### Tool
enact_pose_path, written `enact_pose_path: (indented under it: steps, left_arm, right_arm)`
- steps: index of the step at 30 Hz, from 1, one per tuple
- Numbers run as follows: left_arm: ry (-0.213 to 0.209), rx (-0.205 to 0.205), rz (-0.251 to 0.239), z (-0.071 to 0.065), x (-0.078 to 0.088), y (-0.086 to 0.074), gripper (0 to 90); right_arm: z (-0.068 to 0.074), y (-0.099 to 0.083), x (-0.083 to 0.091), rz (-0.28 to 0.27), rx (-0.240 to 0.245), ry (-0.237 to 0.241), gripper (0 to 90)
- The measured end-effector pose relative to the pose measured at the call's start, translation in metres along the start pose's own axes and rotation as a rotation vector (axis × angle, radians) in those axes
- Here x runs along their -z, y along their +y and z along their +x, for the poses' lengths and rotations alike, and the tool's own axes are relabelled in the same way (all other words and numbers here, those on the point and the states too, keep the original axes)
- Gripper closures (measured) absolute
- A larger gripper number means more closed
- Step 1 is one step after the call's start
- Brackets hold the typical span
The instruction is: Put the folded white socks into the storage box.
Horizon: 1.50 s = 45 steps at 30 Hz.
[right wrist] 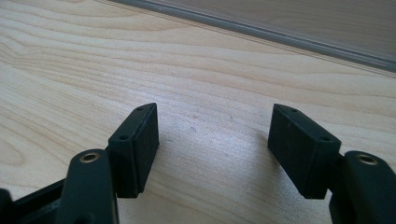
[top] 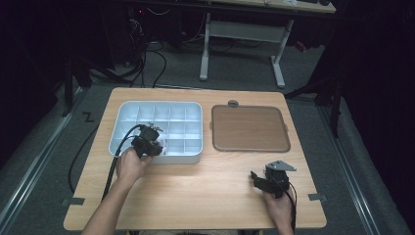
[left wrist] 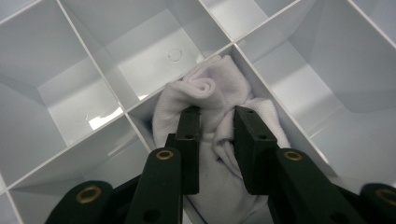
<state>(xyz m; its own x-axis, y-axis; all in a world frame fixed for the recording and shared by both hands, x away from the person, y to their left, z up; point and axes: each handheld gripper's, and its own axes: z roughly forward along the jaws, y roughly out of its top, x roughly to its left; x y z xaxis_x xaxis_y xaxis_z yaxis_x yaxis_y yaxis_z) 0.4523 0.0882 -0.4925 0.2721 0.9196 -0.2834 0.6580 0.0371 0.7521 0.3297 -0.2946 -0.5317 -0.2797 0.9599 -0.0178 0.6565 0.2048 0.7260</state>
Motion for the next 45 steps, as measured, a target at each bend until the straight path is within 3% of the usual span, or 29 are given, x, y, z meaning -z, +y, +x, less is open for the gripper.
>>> enact_pose_path:
  steps: [6,13,21,28,45]
  left_arm:
    - [-0.030,0.041,-0.023,0.004,0.005,0.002,68.2]
    - [-0.035,0.050,-0.050,0.004,0.011,0.004,56.6]
    - [-0.048,0.075,-0.067,0.005,0.016,0.008,52.3]
    - [-0.069,0.118,-0.095,0.009,0.026,0.014,51.4]
    - [-0.079,0.160,-0.168,0.023,0.050,0.016,51.5]
  right_arm:
    - [0.000,0.000,0.000,0.000,0.000,0.000,34.2]
    - [0.000,0.000,0.000,0.000,0.001,0.000,34.2]
    - [0.000,0.000,0.000,0.000,0.000,0.000,34.2]
    - [0.000,0.000,0.000,0.001,-0.001,0.001,34.2]
    - [0.000,0.000,0.000,0.000,0.000,0.001,34.2]
